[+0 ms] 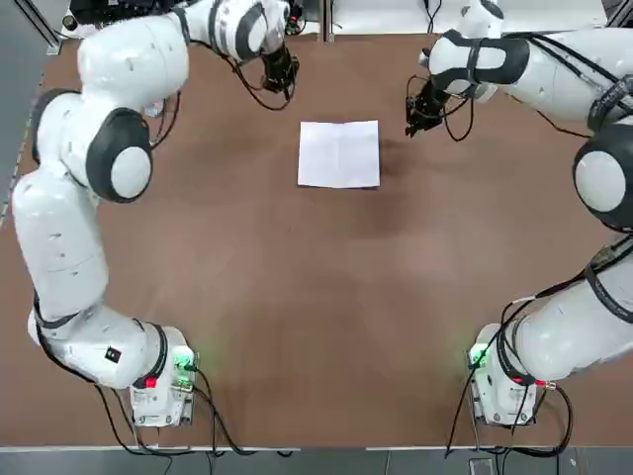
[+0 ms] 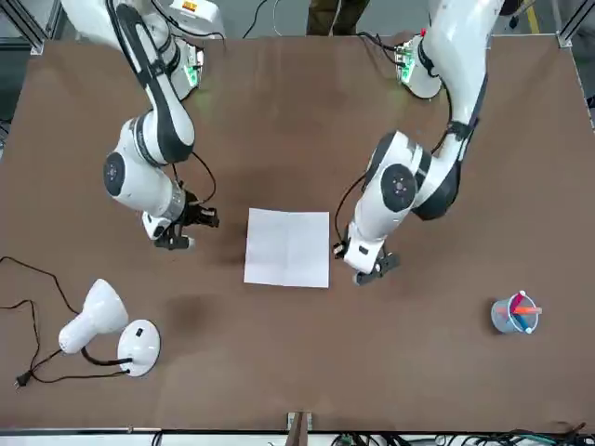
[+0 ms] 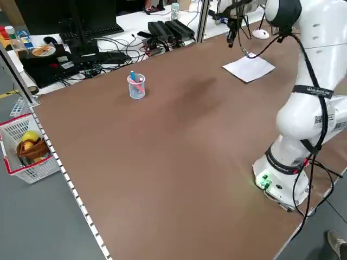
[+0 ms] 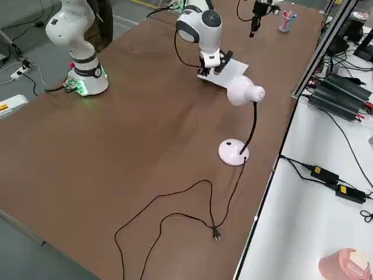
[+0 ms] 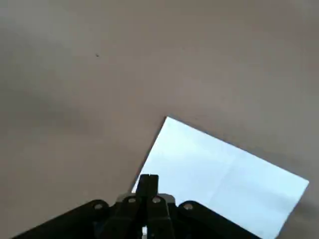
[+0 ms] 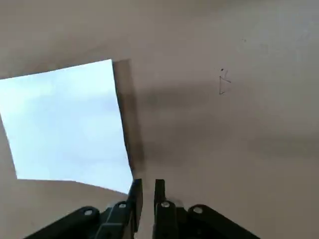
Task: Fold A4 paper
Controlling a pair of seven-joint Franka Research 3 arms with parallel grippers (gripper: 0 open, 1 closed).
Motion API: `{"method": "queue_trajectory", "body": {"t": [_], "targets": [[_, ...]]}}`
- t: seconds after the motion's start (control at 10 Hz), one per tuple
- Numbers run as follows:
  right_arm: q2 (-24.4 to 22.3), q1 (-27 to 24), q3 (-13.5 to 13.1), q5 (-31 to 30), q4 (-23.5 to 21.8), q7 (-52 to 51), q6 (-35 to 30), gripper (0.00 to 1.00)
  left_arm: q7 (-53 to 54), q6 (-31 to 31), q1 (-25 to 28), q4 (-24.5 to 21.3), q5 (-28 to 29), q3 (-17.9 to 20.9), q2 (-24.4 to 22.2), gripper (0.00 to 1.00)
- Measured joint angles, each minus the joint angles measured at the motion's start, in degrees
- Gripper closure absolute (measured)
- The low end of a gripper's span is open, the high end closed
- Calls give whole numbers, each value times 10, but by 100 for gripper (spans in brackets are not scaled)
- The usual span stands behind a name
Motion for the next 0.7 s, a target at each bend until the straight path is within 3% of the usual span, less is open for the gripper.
{"method": "queue_trajectory", "body": {"t": [0.2, 0.7], "targets": [[25, 0, 1, 1, 0, 0, 17, 94, -20, 34, -20, 21, 17, 1, 42, 99], [73, 0, 37, 2, -3, 0, 32, 98, -21, 103, -26, 28, 30, 5, 90, 99]]}}
